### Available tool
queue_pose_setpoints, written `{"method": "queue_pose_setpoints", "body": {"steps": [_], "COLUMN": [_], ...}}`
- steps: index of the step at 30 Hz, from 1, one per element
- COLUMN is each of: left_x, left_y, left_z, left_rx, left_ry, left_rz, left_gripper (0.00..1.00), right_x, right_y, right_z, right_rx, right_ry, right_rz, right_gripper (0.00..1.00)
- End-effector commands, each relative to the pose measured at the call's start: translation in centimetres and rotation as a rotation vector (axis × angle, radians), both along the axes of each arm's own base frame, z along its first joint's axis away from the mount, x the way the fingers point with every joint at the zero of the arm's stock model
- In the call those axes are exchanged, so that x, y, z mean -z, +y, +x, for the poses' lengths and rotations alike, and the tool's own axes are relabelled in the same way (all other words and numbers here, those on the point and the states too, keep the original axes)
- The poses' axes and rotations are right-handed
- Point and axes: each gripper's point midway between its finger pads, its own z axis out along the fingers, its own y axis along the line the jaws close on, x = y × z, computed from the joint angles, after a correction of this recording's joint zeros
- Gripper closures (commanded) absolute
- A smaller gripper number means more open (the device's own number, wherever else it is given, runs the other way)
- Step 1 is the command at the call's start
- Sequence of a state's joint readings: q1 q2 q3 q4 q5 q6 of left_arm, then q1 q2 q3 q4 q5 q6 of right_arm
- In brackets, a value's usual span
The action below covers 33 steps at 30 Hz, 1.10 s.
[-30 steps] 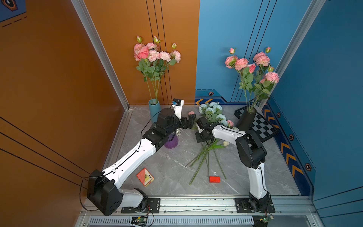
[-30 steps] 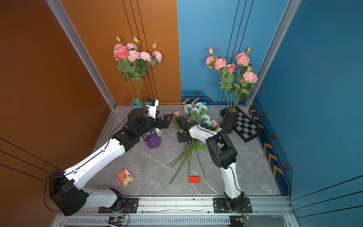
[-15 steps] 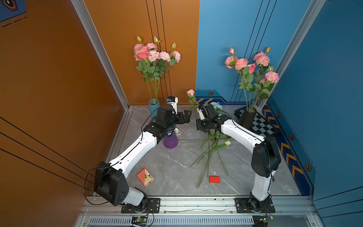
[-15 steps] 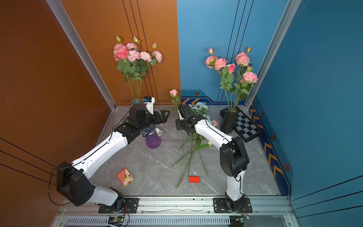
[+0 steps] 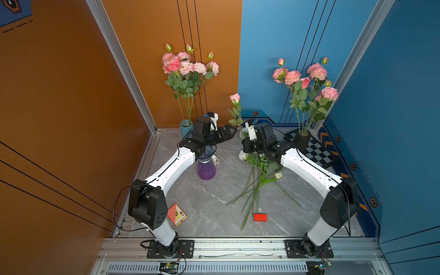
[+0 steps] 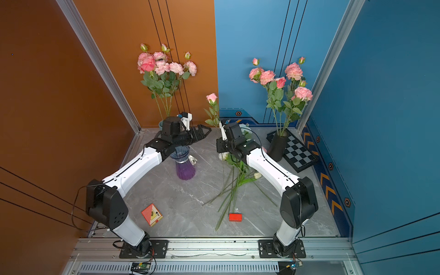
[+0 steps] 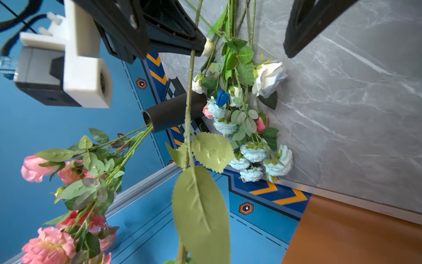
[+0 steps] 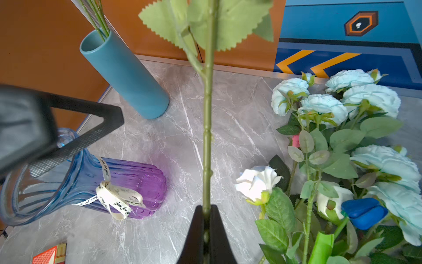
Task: Place the pink flowers into the vase
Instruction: Pick up the flower at the center of the board, then place the flower in the vase.
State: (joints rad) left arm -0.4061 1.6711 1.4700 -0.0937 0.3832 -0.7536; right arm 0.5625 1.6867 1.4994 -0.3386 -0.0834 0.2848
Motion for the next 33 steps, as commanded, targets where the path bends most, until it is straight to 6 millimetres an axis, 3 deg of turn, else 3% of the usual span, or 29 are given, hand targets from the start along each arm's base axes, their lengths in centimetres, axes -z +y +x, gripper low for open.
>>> {"method": "queue_pose_setpoints", "body": {"steps": [1,3,10,18,33], "left_x": [-1.5,-1.6,-1.3,-1.2,-1.0], "left_y": [-1.8,-2.5,-3.7,-5.1,-6.0], "left_z": [-0.4,-0.6,-0.3,0.0,-0.4], "left_rx": [0.081,0.107,0.128,0.144,0.157], "left_ry": [0.005,-0.001,0.007,-0.002,-0.021], "left_rz": [-0.084,-0.088,-0.117,-0.115,-0.110], "left_gripper": [0.11,0.12,0.32,0.41,0.73], "right_x": [-1.5,-1.5,-1.8,-2.2,-1.8], "right_y": [0.1,0.1,0.2,0.4,1.0], "right_z": [-0.4,-0.6,-0.9,-1.0,-1.3], "right_rx": [-0.032,-0.037,-0.048,-0.054,-0.063], "right_ry": [-0.049,-0.049,-0.056,-0.059,-0.045], "right_rz": [0.029,0.035,0.052,0.067,0.085], "right_gripper": [0.99,0.99,0.99,0.99,0.99]}}
